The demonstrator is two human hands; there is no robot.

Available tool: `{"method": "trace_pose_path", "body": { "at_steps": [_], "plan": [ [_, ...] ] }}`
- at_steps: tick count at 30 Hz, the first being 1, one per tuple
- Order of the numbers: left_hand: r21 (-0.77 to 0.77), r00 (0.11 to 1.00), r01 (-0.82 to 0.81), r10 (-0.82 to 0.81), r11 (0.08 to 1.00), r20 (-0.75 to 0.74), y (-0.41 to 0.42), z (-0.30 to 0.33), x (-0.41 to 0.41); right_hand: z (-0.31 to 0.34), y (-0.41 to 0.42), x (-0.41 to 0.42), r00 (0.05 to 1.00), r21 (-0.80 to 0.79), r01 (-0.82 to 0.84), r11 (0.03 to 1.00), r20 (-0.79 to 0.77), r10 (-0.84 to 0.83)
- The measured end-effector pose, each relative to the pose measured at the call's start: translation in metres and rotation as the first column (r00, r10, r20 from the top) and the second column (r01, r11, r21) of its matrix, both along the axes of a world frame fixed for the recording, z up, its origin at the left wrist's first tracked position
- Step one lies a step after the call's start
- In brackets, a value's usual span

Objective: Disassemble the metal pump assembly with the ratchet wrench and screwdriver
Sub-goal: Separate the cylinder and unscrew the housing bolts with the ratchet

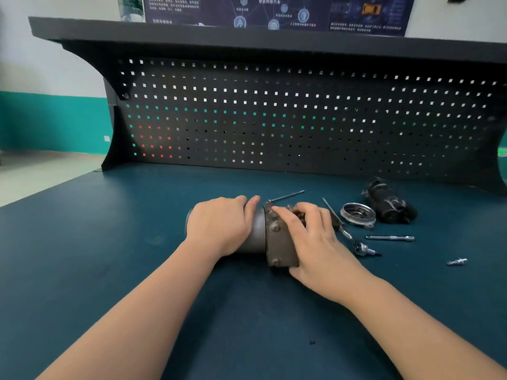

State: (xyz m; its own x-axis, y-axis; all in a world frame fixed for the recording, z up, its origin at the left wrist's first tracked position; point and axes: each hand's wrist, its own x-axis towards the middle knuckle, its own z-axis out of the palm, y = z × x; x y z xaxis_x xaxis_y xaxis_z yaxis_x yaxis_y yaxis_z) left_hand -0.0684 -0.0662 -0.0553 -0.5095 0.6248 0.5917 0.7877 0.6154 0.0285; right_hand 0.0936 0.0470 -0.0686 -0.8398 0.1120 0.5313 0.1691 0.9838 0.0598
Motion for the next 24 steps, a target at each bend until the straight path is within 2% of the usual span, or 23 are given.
{"method": "trace_pose_path", "body": {
  "at_steps": [2,4,6,7,9,11,14,17,19,20,22,24],
  "plan": [
    [0.019,1.000,-0.012,0.012,1.000,-0.022,0.003,-0.002,0.000,0.008,0.000,0.007,0.989,-0.148,-0.032,0.989,0.141,0.053],
    [0.020,0.998,-0.030,0.031,0.999,-0.058,0.006,-0.002,-0.002,0.022,0.013,0.019,0.976,-0.402,-0.027,0.915,0.189,0.112],
    [0.023,0.995,-0.034,0.036,0.999,-0.088,0.006,-0.003,-0.004,0.033,0.039,0.030,0.996,-0.587,0.015,0.809,0.082,0.041],
    [0.028,0.994,-0.030,0.032,0.999,-0.101,0.006,-0.004,-0.004,0.034,0.055,0.032,0.997,-0.614,0.062,0.787,0.002,-0.077],
    [0.022,0.993,-0.021,0.023,1.000,-0.116,0.006,-0.004,-0.003,0.029,0.083,0.029,0.933,-0.645,0.231,0.728,-0.067,-0.355],
    [0.018,0.993,-0.027,0.028,0.999,-0.118,0.006,-0.003,-0.002,0.014,0.098,0.019,0.852,-0.649,0.431,0.627,0.064,-0.519],
    [0.047,0.993,-0.058,0.062,0.997,-0.101,0.006,-0.002,-0.001,-0.007,0.104,-0.002,0.720,-0.455,0.684,0.571,0.293,-0.629],
    [0.094,0.993,-0.077,0.085,0.993,-0.086,0.007,-0.003,-0.001,-0.018,0.104,-0.019,0.639,-0.330,0.768,0.549,0.336,-0.692],
    [0.099,0.996,-0.062,0.068,0.993,-0.063,0.008,-0.003,0.001,-0.018,0.102,-0.024,0.661,-0.406,0.741,0.535,0.301,-0.687],
    [0.105,0.997,-0.042,0.048,0.994,-0.053,0.007,-0.002,0.002,-0.014,0.100,-0.024,0.697,-0.495,0.684,0.536,0.228,-0.680],
    [0.196,0.999,0.047,-0.048,0.980,-0.001,0.002,0.000,0.006,0.003,0.094,-0.016,0.761,-0.667,0.453,0.592,-0.057,-0.647],
    [0.444,0.969,0.179,-0.236,0.878,0.075,-0.005,0.007,0.018,0.031,0.085,0.000,0.757,-0.712,0.129,0.690,-0.379,-0.533]
  ]
}}
